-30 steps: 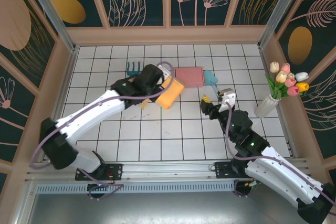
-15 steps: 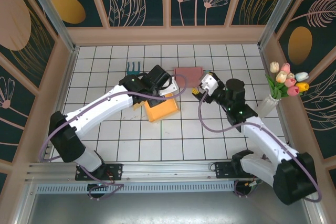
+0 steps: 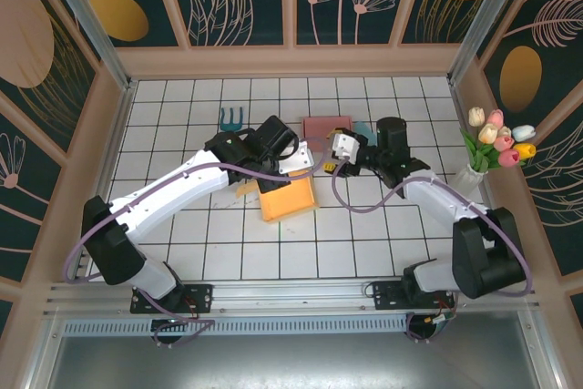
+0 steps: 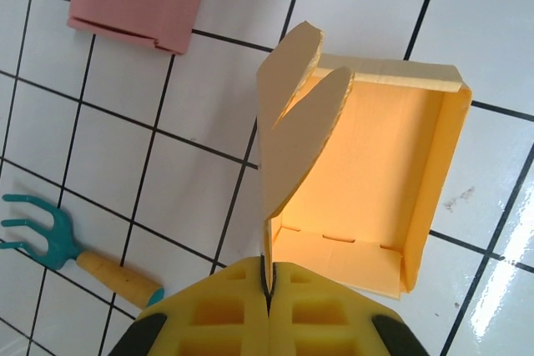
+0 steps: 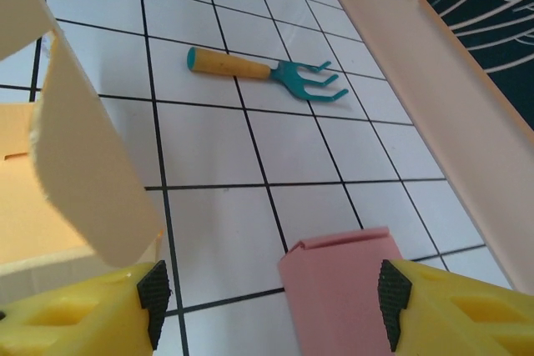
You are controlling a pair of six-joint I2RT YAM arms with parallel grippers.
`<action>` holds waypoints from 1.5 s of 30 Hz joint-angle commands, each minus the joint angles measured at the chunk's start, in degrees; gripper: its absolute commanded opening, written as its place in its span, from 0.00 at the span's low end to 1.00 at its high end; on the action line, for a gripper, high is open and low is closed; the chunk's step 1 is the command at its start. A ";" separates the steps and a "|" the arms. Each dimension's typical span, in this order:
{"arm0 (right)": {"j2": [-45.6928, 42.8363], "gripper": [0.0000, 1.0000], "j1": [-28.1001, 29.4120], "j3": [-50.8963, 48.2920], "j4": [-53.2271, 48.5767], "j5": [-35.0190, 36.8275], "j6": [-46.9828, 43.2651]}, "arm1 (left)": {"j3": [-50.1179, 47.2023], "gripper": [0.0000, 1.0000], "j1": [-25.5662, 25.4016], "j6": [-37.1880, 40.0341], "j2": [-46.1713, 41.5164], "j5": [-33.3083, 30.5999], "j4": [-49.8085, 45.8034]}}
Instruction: Fold the paper box
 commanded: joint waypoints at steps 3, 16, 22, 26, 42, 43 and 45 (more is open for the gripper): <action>1.81 0.69 0.84 3.75 -1.46 -5.09 -3.79 | 1.69 0.00 -0.32 1.66 -3.46 4.36 0.12; 4.40 0.64 3.82 6.48 -12.55 -15.52 -9.16 | 0.50 0.00 -0.28 1.05 -3.87 1.60 2.87; 4.48 0.59 4.94 7.02 -13.44 -18.17 -9.94 | 0.13 0.00 -0.32 1.31 -3.95 2.24 3.86; 5.20 0.59 6.57 7.92 -14.05 -18.27 -10.00 | 0.00 0.00 -0.31 1.40 -3.63 2.60 4.17; 11.44 0.30 10.09 11.22 -15.12 -17.78 -9.38 | -0.52 0.00 -0.28 1.55 -4.82 4.03 5.48; 11.48 0.23 10.11 11.18 -15.20 -17.74 -9.45 | -0.54 0.00 -0.31 1.53 -4.71 3.92 5.63; 11.45 0.15 10.05 11.12 -15.49 -17.66 -9.80 | -0.76 0.00 -0.30 1.17 -4.69 3.31 6.26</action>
